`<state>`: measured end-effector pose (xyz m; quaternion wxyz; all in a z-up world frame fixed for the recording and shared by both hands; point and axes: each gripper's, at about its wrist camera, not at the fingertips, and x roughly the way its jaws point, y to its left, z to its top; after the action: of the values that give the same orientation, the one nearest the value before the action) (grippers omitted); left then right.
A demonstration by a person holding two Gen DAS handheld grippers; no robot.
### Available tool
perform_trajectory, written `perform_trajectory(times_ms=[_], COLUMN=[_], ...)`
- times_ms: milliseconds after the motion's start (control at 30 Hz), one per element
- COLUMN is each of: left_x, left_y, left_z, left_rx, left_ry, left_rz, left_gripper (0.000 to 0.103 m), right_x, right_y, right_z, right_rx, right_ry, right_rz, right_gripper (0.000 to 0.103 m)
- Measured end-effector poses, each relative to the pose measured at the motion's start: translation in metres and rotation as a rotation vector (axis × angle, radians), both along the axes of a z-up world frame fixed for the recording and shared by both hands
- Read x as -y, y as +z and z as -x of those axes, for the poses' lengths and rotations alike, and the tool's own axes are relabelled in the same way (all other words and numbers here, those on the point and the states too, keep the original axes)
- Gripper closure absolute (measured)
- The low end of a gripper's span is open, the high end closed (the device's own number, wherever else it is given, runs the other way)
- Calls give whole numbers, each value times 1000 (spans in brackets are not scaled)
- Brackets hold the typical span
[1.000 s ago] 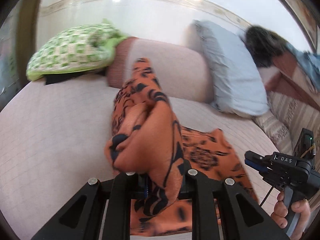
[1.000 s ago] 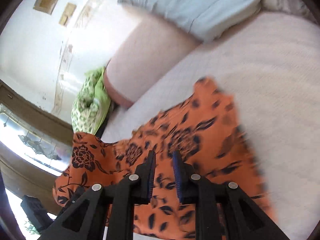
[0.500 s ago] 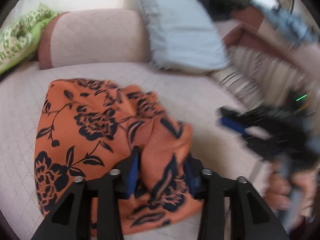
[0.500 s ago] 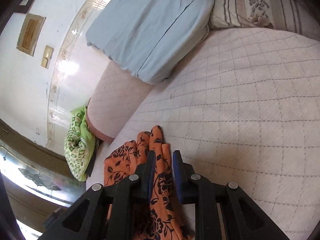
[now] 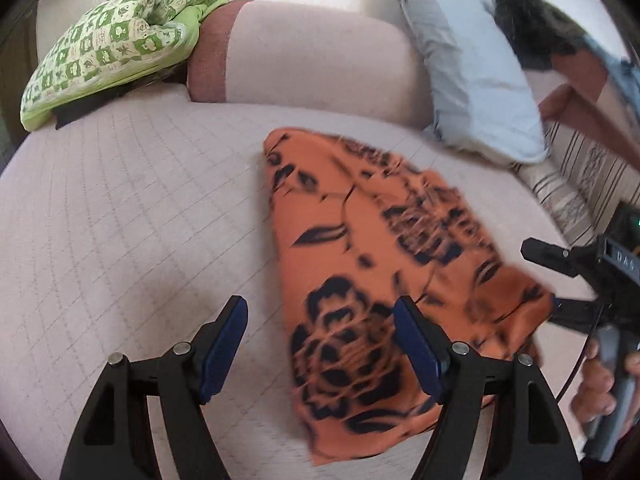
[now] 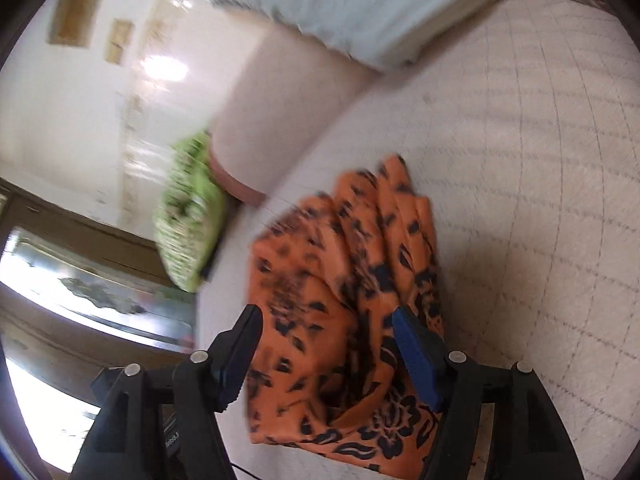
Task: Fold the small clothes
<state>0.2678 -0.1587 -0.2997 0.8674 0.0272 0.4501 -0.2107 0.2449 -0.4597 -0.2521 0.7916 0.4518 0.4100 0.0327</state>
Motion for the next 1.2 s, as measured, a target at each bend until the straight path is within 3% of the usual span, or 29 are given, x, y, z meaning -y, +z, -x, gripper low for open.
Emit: perform_trajectory(times_ms=[167, 200, 233, 267, 367, 500, 567, 633, 667, 767, 933, 1033, 1200], left_x=[7, 5, 2, -2, -5, 11, 22, 27, 25, 15, 4, 10, 21], left_y=[-25, -26, -25, -23, -12, -7, -19, -33, -35, -25, -9, -16, -23], left_z=[10, 11, 12, 13, 18, 28, 31, 30, 28, 22, 25, 22, 14], left_rx=[-31, -37, -42, -42, -20, 28, 11, -25, -38, -66, -7, -12, -25], left_ry=[-75, -80, -78, -74, -86, -131, -156, -161, -151, -133, -123, -140, -183], left_rz=[-79, -72, -61, -34, 26, -2, -70, -109, -94, -31, -3, -59, -71], left_gripper=[27, 27, 27, 27, 27, 27, 27, 26, 26, 26, 26, 26, 26], right_x=[-41, -49, -56, -62, -72, -66, -59, -43, -35, -11, 11, 16, 1], right_y=[-16, -15, -12, -6, 23, 48, 39, 7, -10, -19, 25, 42, 49], right_z=[-10, -10, -10, -8, 6, 36, 45, 42, 41, 43, 63, 71, 38], right_rx=[-105, -101, -91, -74, 23, 102, 44, -85, -144, -161, -15, 71, 133], right_ry=[114, 128, 145, 153, 131, 83, 68, 84, 97, 59, -105, -232, -115], right_rz=[122, 138, 146, 159, 276, 338, 408, 325, 255, 76, 168, 254, 244], right_gripper=[36, 42, 65, 77, 86, 87, 87, 85, 81, 74, 69, 64, 64])
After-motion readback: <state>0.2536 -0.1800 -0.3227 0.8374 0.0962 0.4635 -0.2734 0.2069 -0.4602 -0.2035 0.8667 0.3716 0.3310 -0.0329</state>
